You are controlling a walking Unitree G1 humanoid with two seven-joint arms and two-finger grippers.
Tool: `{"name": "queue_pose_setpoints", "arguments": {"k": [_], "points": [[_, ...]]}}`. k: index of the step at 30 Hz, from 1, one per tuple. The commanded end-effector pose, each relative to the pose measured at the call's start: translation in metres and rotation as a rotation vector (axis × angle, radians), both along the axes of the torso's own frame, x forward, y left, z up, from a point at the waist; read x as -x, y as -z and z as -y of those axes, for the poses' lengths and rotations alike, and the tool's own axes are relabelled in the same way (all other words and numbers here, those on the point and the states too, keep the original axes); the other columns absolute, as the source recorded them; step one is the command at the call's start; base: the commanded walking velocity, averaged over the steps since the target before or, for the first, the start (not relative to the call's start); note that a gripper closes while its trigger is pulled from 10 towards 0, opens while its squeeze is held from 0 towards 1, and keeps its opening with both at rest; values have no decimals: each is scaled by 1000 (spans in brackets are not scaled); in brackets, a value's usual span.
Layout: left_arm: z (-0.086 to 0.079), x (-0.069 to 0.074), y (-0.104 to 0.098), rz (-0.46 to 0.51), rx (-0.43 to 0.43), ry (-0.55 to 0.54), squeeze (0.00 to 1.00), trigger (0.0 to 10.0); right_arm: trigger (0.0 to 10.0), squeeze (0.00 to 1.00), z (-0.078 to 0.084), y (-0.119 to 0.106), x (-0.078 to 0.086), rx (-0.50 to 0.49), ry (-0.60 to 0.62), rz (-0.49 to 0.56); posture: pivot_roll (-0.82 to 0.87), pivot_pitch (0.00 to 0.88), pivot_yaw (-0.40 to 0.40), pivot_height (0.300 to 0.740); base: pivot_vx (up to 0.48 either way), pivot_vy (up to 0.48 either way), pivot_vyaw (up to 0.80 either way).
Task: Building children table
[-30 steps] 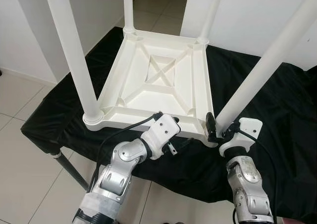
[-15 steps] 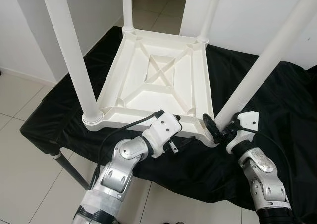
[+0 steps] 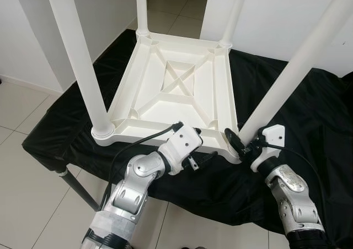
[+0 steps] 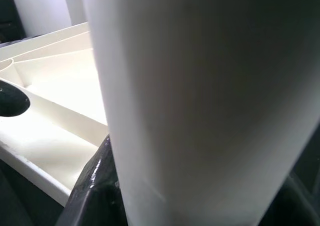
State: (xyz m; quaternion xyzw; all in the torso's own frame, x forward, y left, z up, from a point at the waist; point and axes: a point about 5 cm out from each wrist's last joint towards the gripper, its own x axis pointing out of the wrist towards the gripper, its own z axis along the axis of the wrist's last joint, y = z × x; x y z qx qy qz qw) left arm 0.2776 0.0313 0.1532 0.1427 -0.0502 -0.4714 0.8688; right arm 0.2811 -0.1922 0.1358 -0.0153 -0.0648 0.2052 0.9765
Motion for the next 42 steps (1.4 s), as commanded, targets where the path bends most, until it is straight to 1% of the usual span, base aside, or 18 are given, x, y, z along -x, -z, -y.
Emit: {"name": "queue_pose_setpoints", "arguments": {"k": [1,3,7,10,11,18,19,20,22,24,28,31,32,33,35,36,38,42], "points": [[0,-1,4,-9,12,-73,0,10000,10000,0,1,13,4,-10,13,-61,36,103,-56,740,0,0,0],[1,-1,4,-11,10,-70,0,10000,10000,0,0,14,4,-42,43,-71,34,104,-54,740,0,0,0],[2,0,4,-12,10,-66,0,10000,10000,0,-3,15,5,-56,79,-76,31,106,-55,740,0,0,0],[2,0,4,-12,9,-66,0,10000,10000,0,-4,15,5,-50,101,-72,32,106,-55,740,0,0,0],[2,0,4,-13,9,-66,0,10000,10000,0,-6,14,8,-54,128,-70,30,107,-56,740,0,0,0],[2,0,5,-14,7,-67,0,10000,10000,0,-13,12,14,-65,170,-61,27,108,-57,740,0,0,0],[2,0,5,-14,7,-67,0,10000,10000,0,-14,11,15,-74,208,-62,26,107,-58,740,0,0,0],[2,0,5,-14,7,-67,0,10000,10000,0,-14,11,15,-74,208,-62,26,107,-58,740,0,0,0],[2,0,5,-14,7,-67,0,10000,10000,0,-17,12,16,-97,283,-67,24,106,-58,740,0,0,0],[2,0,5,-14,7,-67,0,10000,10000,0,-17,12,16,-97,283,-67,24,106,-58,740,0,0,0],[3,-1,5,-11,7,-68,0,10000,10000,0,-26,12,18,-143,438,-78,19,107,-67,740,0,0,0],[3,-2,4,-6,7,-72,0,10000,10000,0,-29,12,18,-171,474,-84,19,107,-70,740,0,0,0],[3,-3,3,-3,10,-77,0,10000,10000,0,-31,11,17,-185,511,-86,15,105,-67,740,0,0,0],[3,-3,3,-3,10,-77,0,10000,10000,0,-31,11,17,-185,511,-86,15,105,-67,740,0,0,0],[3,-3,2,-1,8,-79,0,10000,10000,0,-37,11,17,-205,578,-98,12,107,-66,740,0,0,0],[3,-3,2,-1,8,-79,0,10000,10000,0,-37,11,17,-205,578,-98,12,107,-66,740,0,0,0],[3,-3,2,1,4,-72,0,10000,10000,0,-45,11,17,-198,567,-104,6,108,-58,740,0,0,0],[3,-3,2,2,3,-70,0,10000,10000,0,-47,11,17,-191,565,-103,5,108,-57,740,0,0,0]]}}
